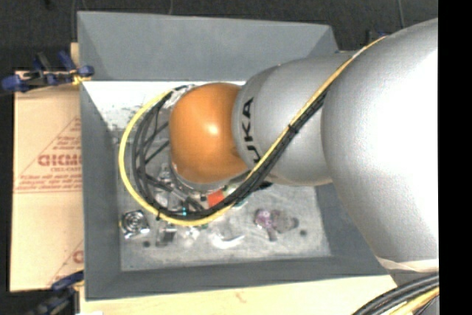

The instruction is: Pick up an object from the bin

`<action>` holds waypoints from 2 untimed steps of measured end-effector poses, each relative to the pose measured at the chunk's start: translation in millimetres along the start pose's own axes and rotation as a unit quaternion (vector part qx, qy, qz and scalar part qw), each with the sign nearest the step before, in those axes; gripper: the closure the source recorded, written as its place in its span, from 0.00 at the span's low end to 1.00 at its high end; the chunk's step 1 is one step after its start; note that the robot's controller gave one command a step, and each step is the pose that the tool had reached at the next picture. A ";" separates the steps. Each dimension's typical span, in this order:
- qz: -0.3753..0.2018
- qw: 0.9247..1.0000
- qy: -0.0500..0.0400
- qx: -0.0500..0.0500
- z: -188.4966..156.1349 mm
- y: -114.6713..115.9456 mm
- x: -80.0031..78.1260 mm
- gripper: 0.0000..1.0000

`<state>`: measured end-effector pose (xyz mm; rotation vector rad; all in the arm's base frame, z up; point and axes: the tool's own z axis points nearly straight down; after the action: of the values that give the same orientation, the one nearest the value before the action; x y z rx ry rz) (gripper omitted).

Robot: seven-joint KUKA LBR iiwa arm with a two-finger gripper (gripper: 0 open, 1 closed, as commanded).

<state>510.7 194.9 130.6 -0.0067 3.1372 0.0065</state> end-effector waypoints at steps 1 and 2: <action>0.012 1.000 -0.003 0.001 51.9 -103.4 -84.4 0.00; 0.075 0.997 -0.002 -0.004 53.1 -149.2 -103.6 0.00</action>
Offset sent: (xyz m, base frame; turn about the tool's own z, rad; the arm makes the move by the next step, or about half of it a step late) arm 0.0892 -0.1120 -0.0606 0.0272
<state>615.1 46.3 77.4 0.2286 3.1244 0.0200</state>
